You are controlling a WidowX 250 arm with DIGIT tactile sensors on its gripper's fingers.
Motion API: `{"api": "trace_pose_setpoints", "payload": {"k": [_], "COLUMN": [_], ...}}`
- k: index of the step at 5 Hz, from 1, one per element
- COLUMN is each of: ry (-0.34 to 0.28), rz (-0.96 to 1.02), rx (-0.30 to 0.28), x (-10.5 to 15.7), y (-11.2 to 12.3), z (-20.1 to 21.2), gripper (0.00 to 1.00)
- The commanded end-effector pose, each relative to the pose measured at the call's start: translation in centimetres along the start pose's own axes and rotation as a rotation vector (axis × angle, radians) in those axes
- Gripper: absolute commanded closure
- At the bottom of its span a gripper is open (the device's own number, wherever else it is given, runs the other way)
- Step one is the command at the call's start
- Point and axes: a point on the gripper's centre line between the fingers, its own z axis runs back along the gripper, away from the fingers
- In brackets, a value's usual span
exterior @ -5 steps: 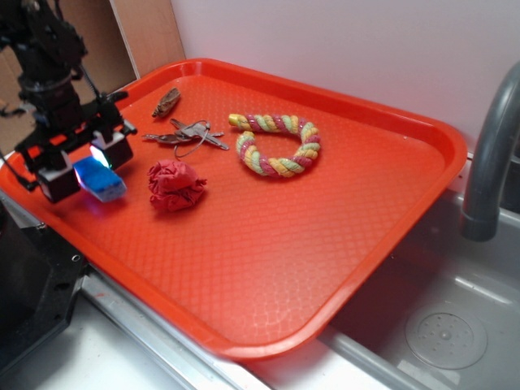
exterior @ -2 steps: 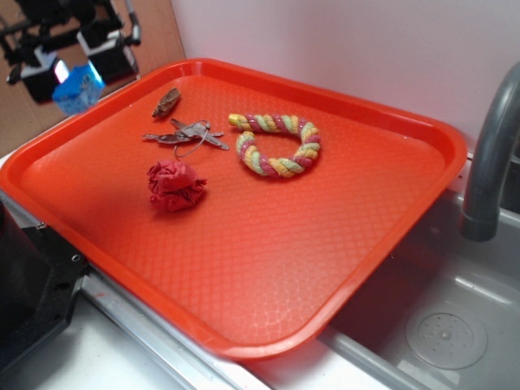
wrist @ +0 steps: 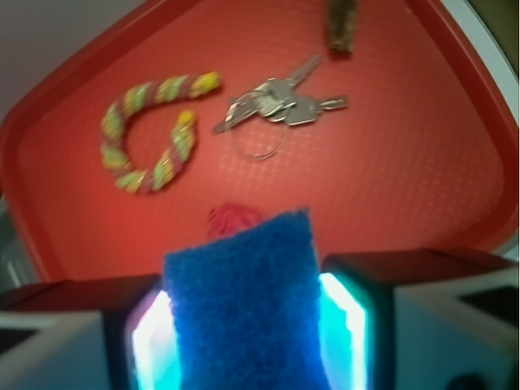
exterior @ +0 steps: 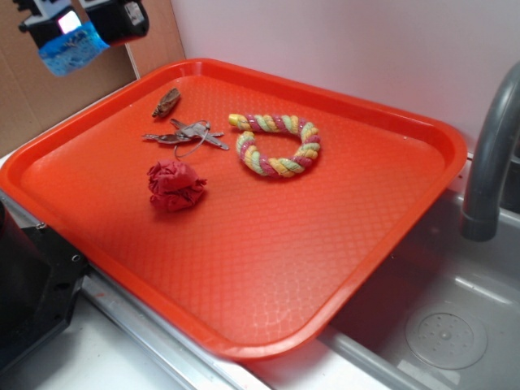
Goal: Grab the blue sponge.
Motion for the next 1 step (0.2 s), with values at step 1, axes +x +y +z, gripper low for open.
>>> {"api": "trace_pose_setpoints", "payload": {"k": [1], "ry": [-0.060], "rz": [-0.066], "rx": [-0.012], "x": [-0.25], "y": [-0.27], "z": [1.18], "gripper": [1.00]}}
